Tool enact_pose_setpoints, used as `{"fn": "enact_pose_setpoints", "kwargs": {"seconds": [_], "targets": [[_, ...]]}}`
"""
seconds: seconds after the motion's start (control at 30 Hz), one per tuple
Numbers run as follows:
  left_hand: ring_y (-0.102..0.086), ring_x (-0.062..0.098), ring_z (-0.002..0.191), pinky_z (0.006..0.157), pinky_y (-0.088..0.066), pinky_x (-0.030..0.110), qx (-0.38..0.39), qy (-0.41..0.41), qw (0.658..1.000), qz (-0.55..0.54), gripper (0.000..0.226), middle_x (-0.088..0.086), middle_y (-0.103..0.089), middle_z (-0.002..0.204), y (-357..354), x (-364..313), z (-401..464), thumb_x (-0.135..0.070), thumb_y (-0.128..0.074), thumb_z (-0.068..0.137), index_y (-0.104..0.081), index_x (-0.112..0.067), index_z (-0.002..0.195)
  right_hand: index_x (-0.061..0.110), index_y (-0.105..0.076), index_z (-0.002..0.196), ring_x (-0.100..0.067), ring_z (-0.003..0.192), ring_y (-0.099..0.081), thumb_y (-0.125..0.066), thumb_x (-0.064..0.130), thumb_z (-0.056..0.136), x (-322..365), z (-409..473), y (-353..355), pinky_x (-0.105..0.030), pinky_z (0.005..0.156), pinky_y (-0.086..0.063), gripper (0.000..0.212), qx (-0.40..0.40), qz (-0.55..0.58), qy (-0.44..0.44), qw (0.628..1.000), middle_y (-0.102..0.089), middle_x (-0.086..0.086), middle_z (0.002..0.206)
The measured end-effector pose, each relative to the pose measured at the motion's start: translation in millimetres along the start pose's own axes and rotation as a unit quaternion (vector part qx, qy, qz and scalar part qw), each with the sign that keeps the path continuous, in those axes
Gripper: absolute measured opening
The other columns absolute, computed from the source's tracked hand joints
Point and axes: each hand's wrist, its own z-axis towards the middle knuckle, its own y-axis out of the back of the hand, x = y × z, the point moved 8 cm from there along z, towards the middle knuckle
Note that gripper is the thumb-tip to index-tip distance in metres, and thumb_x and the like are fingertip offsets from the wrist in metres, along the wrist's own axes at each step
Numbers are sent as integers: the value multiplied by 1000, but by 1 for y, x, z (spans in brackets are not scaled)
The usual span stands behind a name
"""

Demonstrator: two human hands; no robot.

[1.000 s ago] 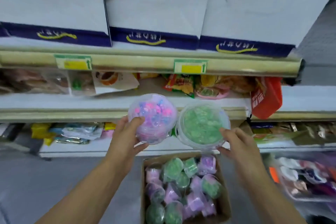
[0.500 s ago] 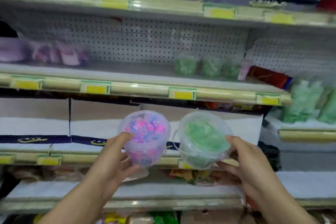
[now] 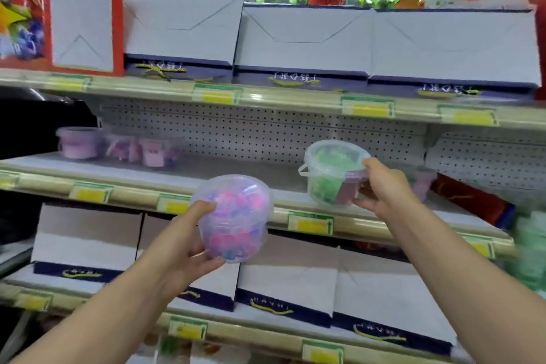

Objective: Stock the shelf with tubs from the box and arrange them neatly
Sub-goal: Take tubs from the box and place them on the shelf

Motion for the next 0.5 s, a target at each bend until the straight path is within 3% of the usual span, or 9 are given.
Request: {"fn": "enact_pose_setpoints", "kwargs": {"seconds": [0.13,0.23,0.3,0.37,0.43,0.5], "targets": [[-62,34,91,81,-50,42,-3,-3,1000,8,24,18,-59,96,-10,-5,7,-28,-60,87,-48,-26,107,8,-58,104,-24,77,-54,-55,26,92,-13,37,-13,-38,63,-53,22,22,-30,-48,998,-53,-9,86],[-62,35,92,88,-49,45,-8,-3,1000,19,17,19,-59,93,-13,-6,12,-28,-60,87,-49,-26,99,7,-53,112,-28,98,-52,-56,20,92,-22,48,-18,-42,88,-50,24,43,-55,-48,996,-53,-12,106],[-62,34,90,90,-49,45,-14,-2,1000,26,13,19,-59,91,-12,-6,17,-28,-60,87,-49,-25,93,4,-46,122,-32,110,-50,-63,21,87,-19,51,-12,-43,96,-46,42,2,-179,30,983,-44,-16,130],[-62,34,89,90,-49,46,-21,-2,999,30,13,19,-59,91,-10,-6,24,-28,-60,87,-49,-25,94,11,-34,135,-34,122,-40,-69,24,82,-4,39,-16,-41,91,-45,64,-46,-371,178,910,-28,-16,140],[-62,34,90,89,-50,46,-25,-2,999,28,19,19,-59,93,-9,-8,32,-28,-61,86,-50,-24,101,18,-41,130,-31,124,-32,-71,20,79,3,21,-37,-37,86,-43,59,-57,-518,340,783,-28,-13,137],[-62,34,91,90,-50,47,-26,2,999,27,28,20,-58,96,-8,-8,41,-29,-63,85,-49,-22,108,15,-51,119,-29,119,-36,-73,16,75,-4,17,-56,-36,84,-42,50,-56,-593,423,683,-38,-12,131]]}}
